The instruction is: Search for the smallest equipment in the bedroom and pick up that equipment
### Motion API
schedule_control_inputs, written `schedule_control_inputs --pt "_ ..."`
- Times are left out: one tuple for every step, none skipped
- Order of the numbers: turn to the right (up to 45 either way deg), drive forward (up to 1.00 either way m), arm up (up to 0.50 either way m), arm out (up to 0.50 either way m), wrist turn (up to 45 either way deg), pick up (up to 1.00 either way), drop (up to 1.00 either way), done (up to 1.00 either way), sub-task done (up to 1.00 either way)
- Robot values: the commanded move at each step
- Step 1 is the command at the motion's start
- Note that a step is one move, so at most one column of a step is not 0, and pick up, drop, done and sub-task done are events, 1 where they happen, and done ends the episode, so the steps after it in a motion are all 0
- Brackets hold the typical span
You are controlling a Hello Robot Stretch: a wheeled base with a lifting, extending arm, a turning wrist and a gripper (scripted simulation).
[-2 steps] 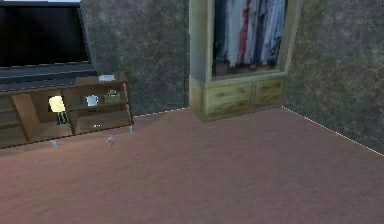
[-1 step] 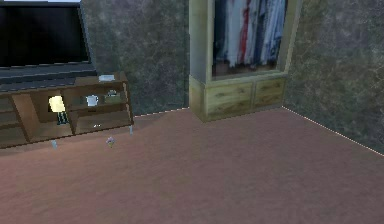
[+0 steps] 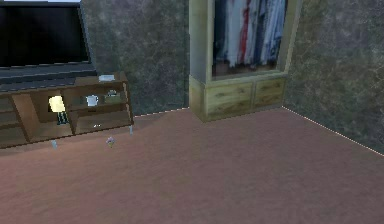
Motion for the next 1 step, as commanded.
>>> schedule_control_inputs --pt "0.0 0.0 0.0 0.0 0.0 0.0 0.0 1.0 0.0"
